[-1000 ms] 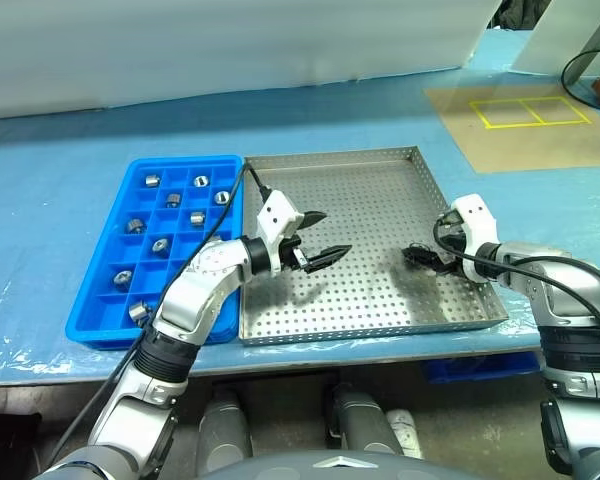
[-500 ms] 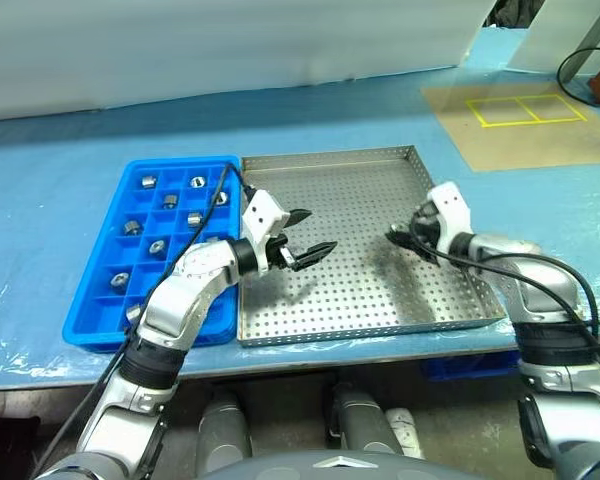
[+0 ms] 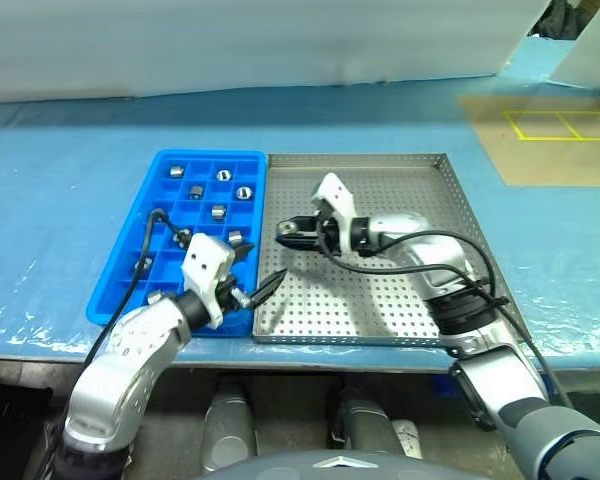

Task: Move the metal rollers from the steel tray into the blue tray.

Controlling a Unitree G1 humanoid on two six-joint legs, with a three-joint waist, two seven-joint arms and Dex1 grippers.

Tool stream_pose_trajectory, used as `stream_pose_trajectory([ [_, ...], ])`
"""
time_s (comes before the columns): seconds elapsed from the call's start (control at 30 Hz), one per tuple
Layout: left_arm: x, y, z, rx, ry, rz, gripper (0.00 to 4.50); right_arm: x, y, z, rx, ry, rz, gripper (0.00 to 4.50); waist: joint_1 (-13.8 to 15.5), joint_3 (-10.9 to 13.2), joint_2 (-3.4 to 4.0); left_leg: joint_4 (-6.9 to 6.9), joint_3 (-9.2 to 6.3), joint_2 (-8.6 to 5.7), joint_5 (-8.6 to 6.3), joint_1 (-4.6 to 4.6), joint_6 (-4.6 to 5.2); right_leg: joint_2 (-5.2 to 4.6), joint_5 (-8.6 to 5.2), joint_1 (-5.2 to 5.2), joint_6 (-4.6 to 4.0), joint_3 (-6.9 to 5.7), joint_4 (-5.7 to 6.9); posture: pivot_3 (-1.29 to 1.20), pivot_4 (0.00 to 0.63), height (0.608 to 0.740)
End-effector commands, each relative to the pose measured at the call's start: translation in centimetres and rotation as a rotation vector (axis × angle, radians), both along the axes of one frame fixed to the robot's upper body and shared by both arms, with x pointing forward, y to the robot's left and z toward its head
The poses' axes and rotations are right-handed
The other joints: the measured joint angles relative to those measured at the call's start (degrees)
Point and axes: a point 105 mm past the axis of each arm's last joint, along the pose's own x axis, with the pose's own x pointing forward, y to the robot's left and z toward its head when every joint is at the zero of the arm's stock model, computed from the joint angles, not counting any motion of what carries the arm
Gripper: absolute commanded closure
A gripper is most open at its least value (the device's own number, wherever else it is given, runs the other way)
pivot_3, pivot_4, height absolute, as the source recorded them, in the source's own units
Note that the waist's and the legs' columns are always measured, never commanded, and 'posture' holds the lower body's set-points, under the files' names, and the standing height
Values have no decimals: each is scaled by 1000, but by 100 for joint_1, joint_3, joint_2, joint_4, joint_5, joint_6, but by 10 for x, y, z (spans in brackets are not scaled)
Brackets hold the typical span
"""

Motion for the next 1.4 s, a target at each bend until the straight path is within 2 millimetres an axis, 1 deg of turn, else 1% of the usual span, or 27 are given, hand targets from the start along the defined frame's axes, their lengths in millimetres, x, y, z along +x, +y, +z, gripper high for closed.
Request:
stream_pose_trajectory([
  [0.03, -18, 2, 12, -20, -32, 24, 429, -7, 19, 12, 24, -53, 93, 2887, 92, 0, 0, -1, -2, 0, 0, -3, 0, -1, -1, 0, 0, -3, -1, 315, 150, 740],
  [0.1, -25, 5, 10, -14, -18, 48, 429, -10, 28, 10, 20, -53, 128, 2887, 192, 1, -1, -1, -5, -2, 0, -5, 0, -2, -1, 0, 2, -3, -2, 355, 150, 740],
  [0.2, -36, 7, 8, -14, 2, 80, 429, -22, 40, 3, 2, -42, 204, 2887, 312, 1, -2, -2, -11, -2, 0, -6, -1, -2, -5, 0, 9, -4, -2, 380, 150, 740],
  [0.23, -38, 7, 8, -14, 5, 89, 429, -25, 42, 1, -9, -42, 223, 2887, 330, 1, -2, -2, -14, -3, 0, -7, -2, -2, -20, 0, 34, -4, -2, 385, 150, 740],
  [0.27, -40, 8, 7, -13, 8, 95, 429, -27, 42, -3, -24, -44, 238, 2887, 356, 1, -2, -4, -15, -3, 0, -7, -2, -2, -24, -1, 41, -4, -3, 397, 150, 740],
  [0.33, -43, 8, 7, -15, 15, 105, 429, -34, 40, -12, -72, -33, 287, 2887, 419, 1, -2, -7, -20, -4, 0, -10, -3, -1, -26, -2, 44, -4, -3, 404, 150, 740],
  [0.4, -46, 7, 7, -17, 21, 108, 429, -38, 38, -17, -94, -23, 309, 2887, 474, 1, -2, -7, -20, -5, 0, -10, -3, -2, -27, -2, 46, -3, -5, 404, 150, 740],
  [0.63, -45, 4, 6, -18, 32, 81, 429, -41, 32, -32, -154, -9, 310, 2887, 502, 1, -2, -8, -22, -5, 1, -10, -4, 0, -29, -3, 48, -2, -3, 377, 150, 740],
  [0.73, -46, 3, 6, -20, 39, 68, 429, -41, 30, -35, -162, -10, 303, 2887, 502, 0, -3, -8, -22, -7, 1, -10, -4, -1, -29, -3, 49, -1, -4, 364, 150, 740],
  [0.8, -46, 2, 5, -24, 45, 61, 429, -40, 30, -35, -157, -13, 292, 2137, 500, 0, -3, -8, -21, -8, 1, -10, -4, -1, -29, -3, 49, 0, -4, 364, 150, 740],
  [0.83, -46, 2, 5, -23, 45, 56, 429, -41, 30, -35, -155, -11, 291, 1917, 498, 0, -3, -8, -21, -7, 1, -9, -4, -1, -29, -3, 49, 0, -3, 364, 150, 740],
  [0.87, -46, 2, 5, -20, 44, 51, 429, -40, 30, -35, -152, -12, 286, 1524, 497, 0, -2, -8, -21, -7, 1, -9, -5, -1, -29, -3, 49, 0, -3, 338, 150, 740],
  [0.9, -44, 2, 6, -15, 37, 48, 429, -39, 30, -34, -149, -17, 275, 1255, 495, 0, -3, -8, -21, -7, 1, -8, -5, -1, -29, -3, 49, 0, -2, 335, 150, 740],
  [0.93, -42, 2, 7, -13, 30, 46, 429, -38, 30, -33, -145, -22, 267, 836, 495, 0, -2, -8, -21, -7, 2, -7, -5, -1, -29, -2, 50, 0, 0, 329, 150, 740],
  [1.0, -37, 1, 9, -12, 15, 43, 429, -37, 30, -29, -124, -32, 257, 230, 493, 0, -2, -7, -21, -8, 2, -3, -6, -1, -29, 2, 51, 0, 1, 305, 150, 740],
  [1.07, -33, -1, 10, -20, 7, 37, 429, -34, 28, -24, -100, -40, 244, 230, 477, -1, -3, -5, -21, -8, 2, 1, -7, -1, -28, 5, 51, 1, 4, 291, 150, 740],
  [1.2, -23, -8, 13, -49, -15, 8, 429, -25, 21, -6, -17, -71, 173, 230, 440, -1, -3, -1, -21, -8, 5, 1, -10, 0, -27, 4, 51, 4, 5, 195, 150, 740],
  [1.27, -16, -10, 16, -65, -27, -5, 429, -19, 13, 7, 43, -70, 124, 230, 402, -1, -3, -1, -21, -7, 6, -1, -13, 2, -23, 2, 43, 3, 6, 152, 150, 740],
  [1.3, -11, -9, 16, -67, -32, -16, 429, -17, 7, 13, 73, -74, 102, 230, 372, -1, -3, -2, -20, -7, 11, -2, -21, 3, -11, 2, 24, 3, 6, 131, 150, 740],
  [1.4, 3, -9, 18, -71, -46, -59, 429, -18, -11, 21, 117, -41, 76, 230, 249, -2, -4, -1, -20, -8, 20, -4, -36, 4, -5, 1, 15, 4, 5, 75, 150, 740],
])
